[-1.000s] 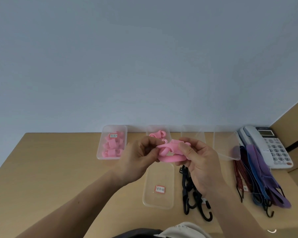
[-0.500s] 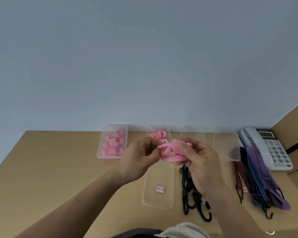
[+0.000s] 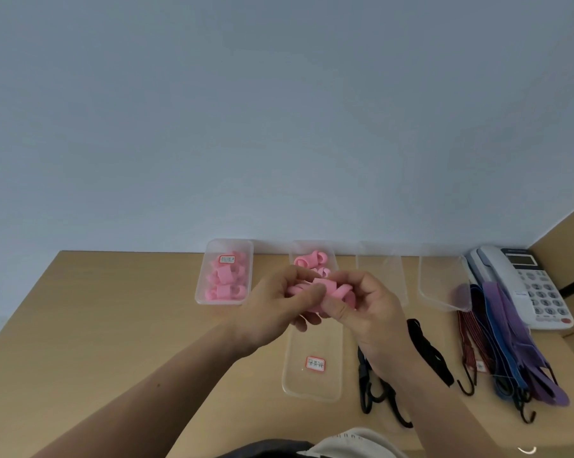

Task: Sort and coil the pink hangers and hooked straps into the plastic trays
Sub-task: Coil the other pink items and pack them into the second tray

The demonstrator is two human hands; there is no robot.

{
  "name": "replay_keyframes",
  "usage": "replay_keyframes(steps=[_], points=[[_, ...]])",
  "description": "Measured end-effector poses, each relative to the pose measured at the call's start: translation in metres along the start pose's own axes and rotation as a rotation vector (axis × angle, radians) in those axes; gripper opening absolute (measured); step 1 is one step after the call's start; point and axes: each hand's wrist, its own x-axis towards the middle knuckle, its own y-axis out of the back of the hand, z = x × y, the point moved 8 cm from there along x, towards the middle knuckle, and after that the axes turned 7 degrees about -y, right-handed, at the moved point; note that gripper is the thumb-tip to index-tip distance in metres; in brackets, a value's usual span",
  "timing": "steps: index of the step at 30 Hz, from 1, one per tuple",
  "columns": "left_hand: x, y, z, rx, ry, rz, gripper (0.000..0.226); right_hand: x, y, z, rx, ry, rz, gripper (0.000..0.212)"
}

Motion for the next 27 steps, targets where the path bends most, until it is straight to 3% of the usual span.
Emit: replay_keyframes(steps=[4,8,13,17,27], points=[[-0.002,0.013,-0.007,-0.043,-0.008,0.042,0.024,0.003,-0.004,0.006,-0.090,-0.028,0.056,0.040],[-0.005,0.028,-0.012,-0.051,-0.018,0.118,0.035,0.004,-0.012,0.010,-0.153,-0.014,0.088,0.037],[-0.006,0.048,-0.013,-0.149,-0.016,0.153,0.044,0.007,-0.021,0.016,0.005,-0.025,0.008,0.026],[-0.007,0.055,-0.016,-0.190,-0.009,0.133,0.048,0.012,-0.024,0.021,-0.029,0.012,0.094,0.037],[-0.006,0.069,-0.036,-0.218,0.032,0.127,0.043,0.015,-0.039,0.038,-0.078,0.035,0.155,0.009]])
